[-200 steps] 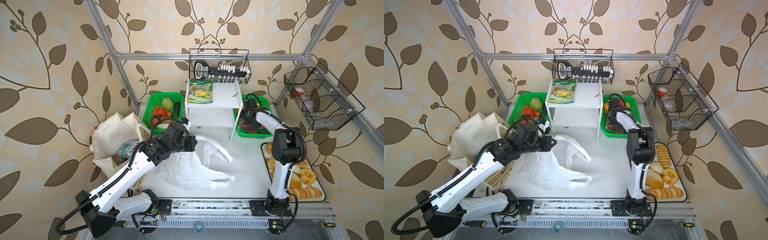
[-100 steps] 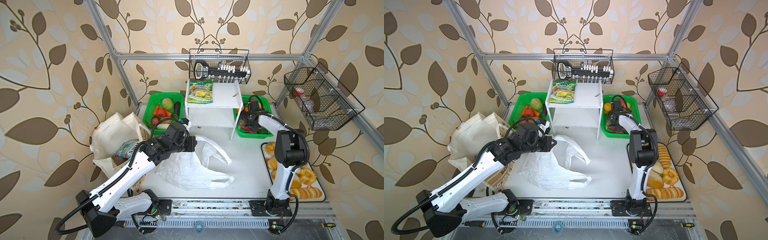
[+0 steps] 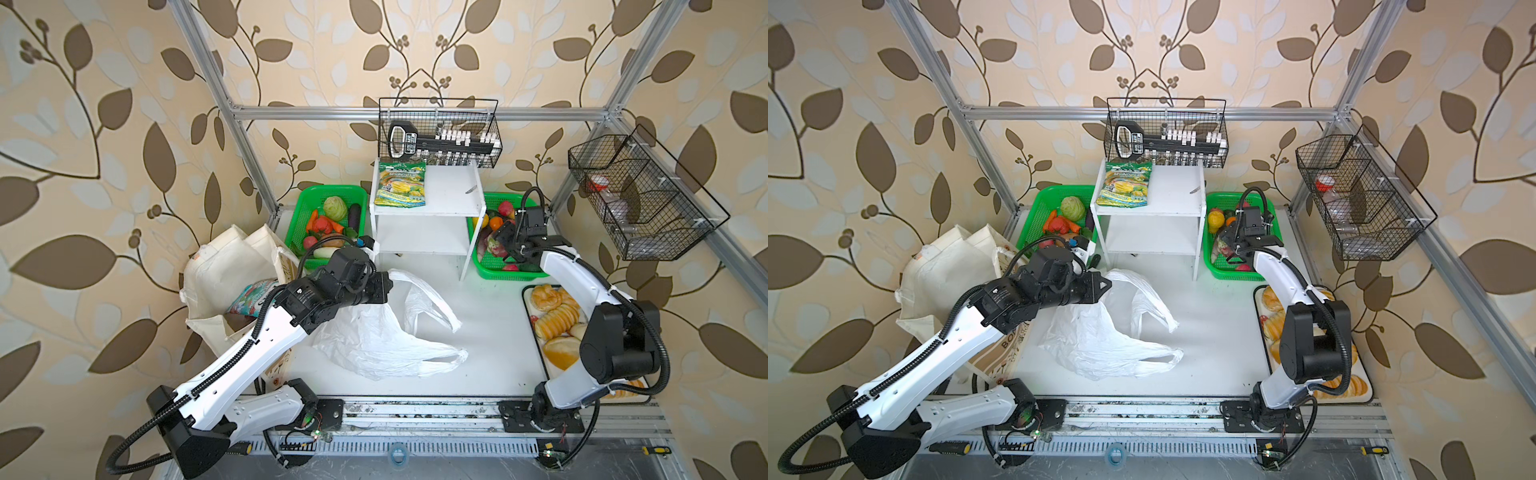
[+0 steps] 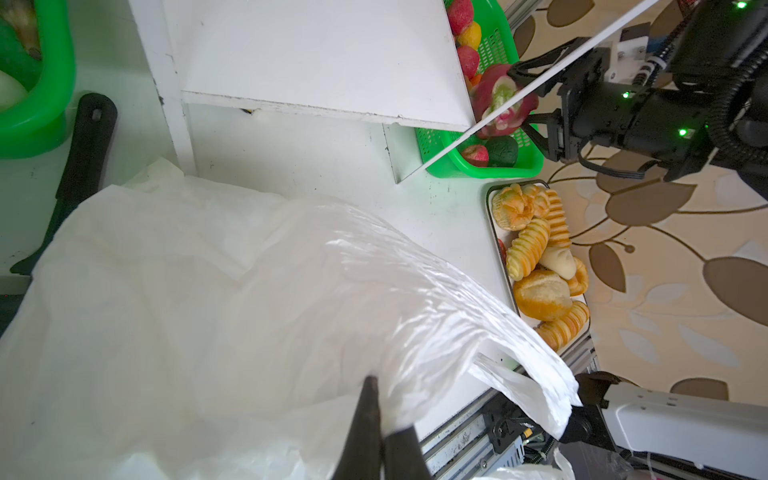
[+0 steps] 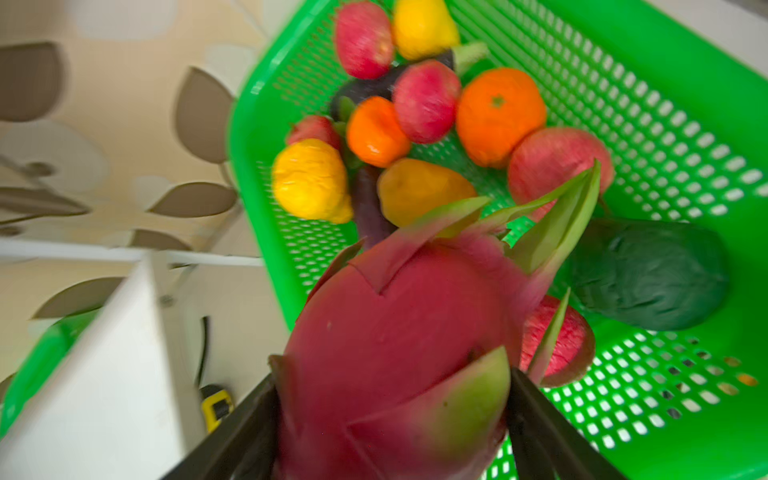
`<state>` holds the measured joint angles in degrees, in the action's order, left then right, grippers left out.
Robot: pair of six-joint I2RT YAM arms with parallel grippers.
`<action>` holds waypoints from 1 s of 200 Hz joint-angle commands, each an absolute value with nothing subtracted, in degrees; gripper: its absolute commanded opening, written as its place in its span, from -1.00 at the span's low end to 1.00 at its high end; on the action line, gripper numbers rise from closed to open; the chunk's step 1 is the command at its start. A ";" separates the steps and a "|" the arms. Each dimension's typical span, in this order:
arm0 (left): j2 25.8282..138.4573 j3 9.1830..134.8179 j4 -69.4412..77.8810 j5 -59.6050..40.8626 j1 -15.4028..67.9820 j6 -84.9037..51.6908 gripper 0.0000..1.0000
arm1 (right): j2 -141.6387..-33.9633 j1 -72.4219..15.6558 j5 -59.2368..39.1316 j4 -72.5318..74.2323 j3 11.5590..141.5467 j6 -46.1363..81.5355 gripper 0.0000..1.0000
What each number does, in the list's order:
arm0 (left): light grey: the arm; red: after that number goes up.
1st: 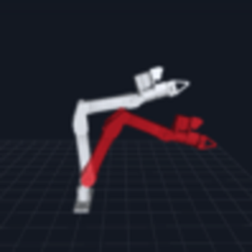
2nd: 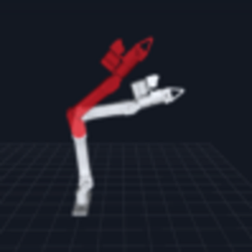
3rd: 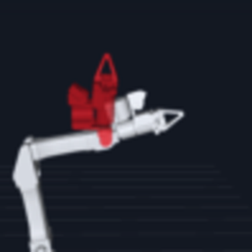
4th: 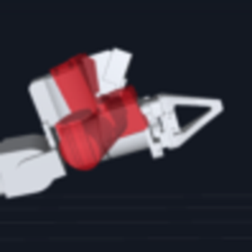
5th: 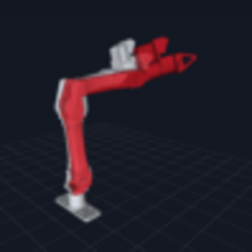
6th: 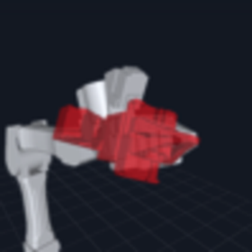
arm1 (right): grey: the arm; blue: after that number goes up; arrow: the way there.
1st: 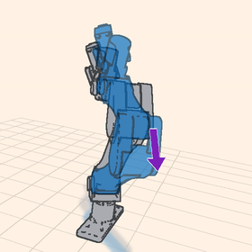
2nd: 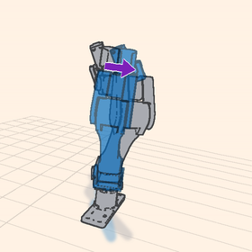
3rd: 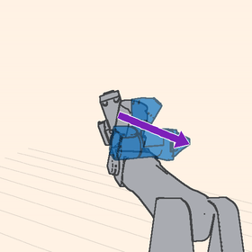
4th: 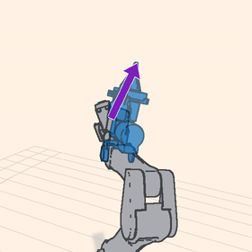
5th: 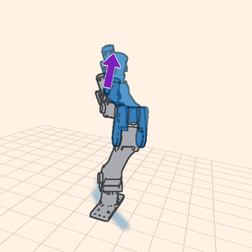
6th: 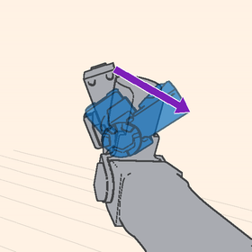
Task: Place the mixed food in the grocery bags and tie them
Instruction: 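Grasp the pink dragon fruit in the green basket with the right gripper, then carry the dragon fruit into the white plastic bag's opening with the right gripper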
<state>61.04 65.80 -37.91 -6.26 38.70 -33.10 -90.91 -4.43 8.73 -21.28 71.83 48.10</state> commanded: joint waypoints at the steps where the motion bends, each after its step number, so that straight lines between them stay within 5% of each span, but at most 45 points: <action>1: 59.20 65.71 -37.04 -4.81 39.02 -33.67 -1.00 | -89.21 -4.12 5.65 -18.36 69.91 43.10 0.45; 67: 58.51 64.78 -36.47 -4.49 39.07 -34.28 -1.00 | -76.26 -6.13 -4.90 -16.88 60.91 31.11 0.45; 111: 59.28 65.59 -36.40 -3.75 38.94 -34.77 -1.00 | -62.68 -11.16 -1.96 -24.01 49.51 31.24 0.45; 200: 61.42 66.14 -32.61 -3.57 38.58 -39.74 -1.00 | -44.63 -38.60 -7.53 -15.95 29.71 50.88 0.41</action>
